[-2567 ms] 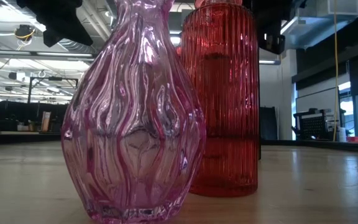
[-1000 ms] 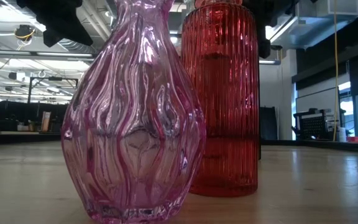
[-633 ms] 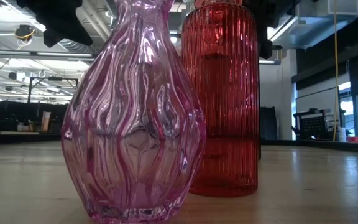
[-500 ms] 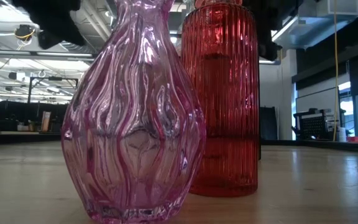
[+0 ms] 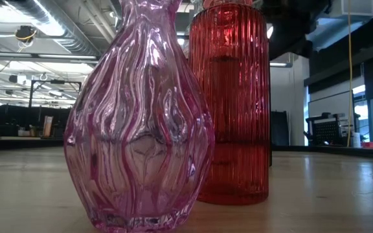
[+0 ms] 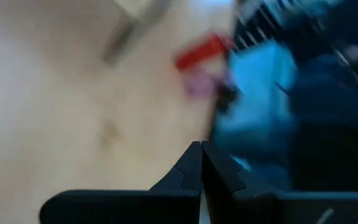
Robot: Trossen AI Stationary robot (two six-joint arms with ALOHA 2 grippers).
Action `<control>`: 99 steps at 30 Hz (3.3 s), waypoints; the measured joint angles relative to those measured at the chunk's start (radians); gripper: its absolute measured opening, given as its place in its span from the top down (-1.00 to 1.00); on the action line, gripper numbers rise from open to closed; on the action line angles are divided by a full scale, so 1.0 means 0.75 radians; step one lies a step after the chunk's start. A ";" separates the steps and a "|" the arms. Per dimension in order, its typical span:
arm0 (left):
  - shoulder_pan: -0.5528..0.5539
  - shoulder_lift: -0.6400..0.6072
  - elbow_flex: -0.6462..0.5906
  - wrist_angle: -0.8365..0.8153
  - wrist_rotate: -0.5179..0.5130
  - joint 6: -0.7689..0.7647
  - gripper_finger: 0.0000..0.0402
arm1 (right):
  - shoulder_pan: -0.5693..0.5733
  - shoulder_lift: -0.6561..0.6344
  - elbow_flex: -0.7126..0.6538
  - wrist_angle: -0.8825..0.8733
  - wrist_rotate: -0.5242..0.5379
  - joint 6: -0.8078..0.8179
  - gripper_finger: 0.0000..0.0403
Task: Sort vases onto shelf
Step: Put the transparent vase on the shelf aligned with the other transparent vases
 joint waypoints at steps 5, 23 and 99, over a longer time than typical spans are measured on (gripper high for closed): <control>-0.184 0.088 -0.023 0.024 0.234 -0.292 1.00 | 0.000 -0.090 0.000 -0.068 0.141 -0.007 1.00; -0.758 0.574 -0.048 0.263 0.199 -0.583 0.31 | 0.000 -0.235 0.001 -0.267 0.280 0.003 1.00; 0.433 1.315 1.230 0.048 0.328 0.721 0.93 | 0.193 0.202 0.495 0.288 -0.512 -0.745 0.02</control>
